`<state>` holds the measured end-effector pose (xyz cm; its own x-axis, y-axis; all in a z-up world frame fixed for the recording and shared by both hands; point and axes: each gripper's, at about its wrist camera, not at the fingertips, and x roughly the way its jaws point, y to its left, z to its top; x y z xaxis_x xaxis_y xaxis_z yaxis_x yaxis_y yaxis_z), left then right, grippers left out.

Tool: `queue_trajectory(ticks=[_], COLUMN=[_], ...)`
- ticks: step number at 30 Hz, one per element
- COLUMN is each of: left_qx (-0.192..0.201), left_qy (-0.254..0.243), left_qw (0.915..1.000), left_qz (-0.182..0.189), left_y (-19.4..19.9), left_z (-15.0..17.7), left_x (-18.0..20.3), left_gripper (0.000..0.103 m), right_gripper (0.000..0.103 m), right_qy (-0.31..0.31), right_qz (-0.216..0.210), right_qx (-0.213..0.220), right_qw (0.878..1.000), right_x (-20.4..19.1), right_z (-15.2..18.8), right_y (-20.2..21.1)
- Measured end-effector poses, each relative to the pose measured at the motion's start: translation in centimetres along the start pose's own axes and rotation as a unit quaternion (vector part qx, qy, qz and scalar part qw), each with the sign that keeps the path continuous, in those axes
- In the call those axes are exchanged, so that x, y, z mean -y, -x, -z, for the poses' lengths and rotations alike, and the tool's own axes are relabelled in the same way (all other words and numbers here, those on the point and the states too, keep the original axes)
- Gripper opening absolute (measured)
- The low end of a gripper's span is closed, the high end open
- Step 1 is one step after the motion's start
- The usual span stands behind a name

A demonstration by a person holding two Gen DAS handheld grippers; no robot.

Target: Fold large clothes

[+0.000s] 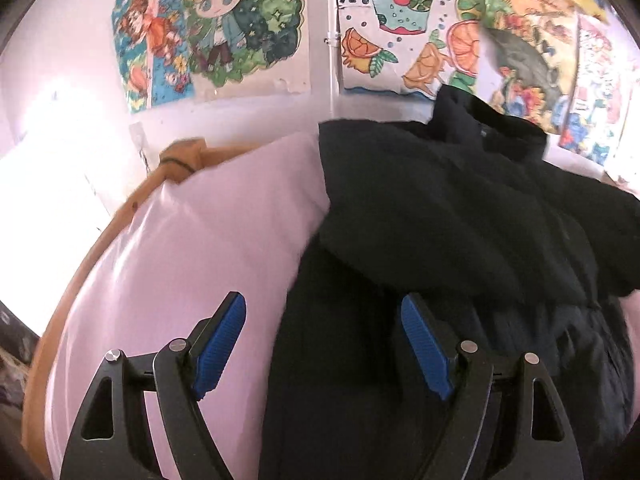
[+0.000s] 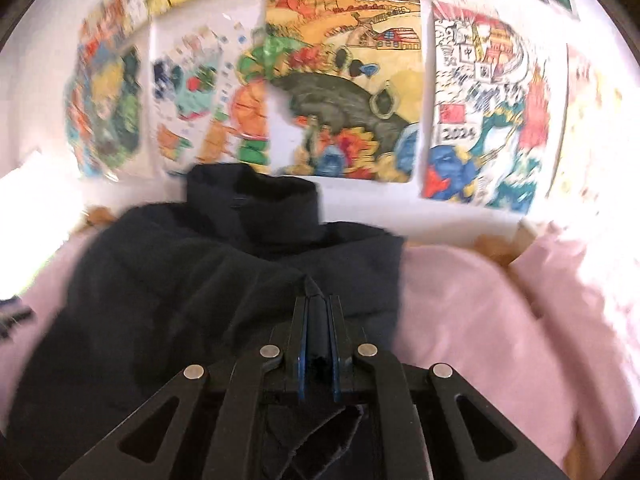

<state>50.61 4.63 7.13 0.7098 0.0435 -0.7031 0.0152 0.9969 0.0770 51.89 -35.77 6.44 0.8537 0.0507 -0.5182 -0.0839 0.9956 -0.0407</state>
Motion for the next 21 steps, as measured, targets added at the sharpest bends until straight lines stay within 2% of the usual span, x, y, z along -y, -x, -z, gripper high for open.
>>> queue_trajectory(ticks=[4, 9, 11, 15, 18, 21], left_qx=[-0.013, -0.058, -0.068, -0.090, -0.079, -0.062], left_qy=[-0.003, 0.051, 0.071, 0.094, 0.082, 0.082], left_qw=[0.9999, 0.9970, 0.9949, 0.9913, 0.9935, 0.9946], left_qz=[-0.002, 0.011, 0.022, 0.016, 0.006, 0.007], left_y=[-3.7, -8.0, -9.1, -11.3, -11.5, -10.9], left_z=[-2.0, -2.0, -1.6, -0.6, 0.0, 0.4], left_x=[0.1, -1.8, -2.6, -3.5, -3.3, -3.7], left_gripper=[0.075, 0.076, 0.080, 0.088, 0.091, 0.093], right_gripper=[0.009, 0.010, 0.011, 0.012, 0.012, 0.018], right_qy=[0.005, 0.028, 0.032, 0.045, 0.058, 0.053], right_qz=[0.034, 0.067, 0.072, 0.080, 0.092, 0.090], right_qx=[-0.013, -0.037, -0.048, -0.058, -0.064, -0.066], right_qw=[0.999, 0.997, 0.996, 0.994, 0.992, 0.992], right_x=[0.1, -0.1, 0.0, -0.1, -0.7, -0.3], right_z=[1.5, 3.6, 4.4, 5.6, 6.2, 6.4], right_y=[-3.2, -6.2, -7.4, -9.0, -9.9, -10.1])
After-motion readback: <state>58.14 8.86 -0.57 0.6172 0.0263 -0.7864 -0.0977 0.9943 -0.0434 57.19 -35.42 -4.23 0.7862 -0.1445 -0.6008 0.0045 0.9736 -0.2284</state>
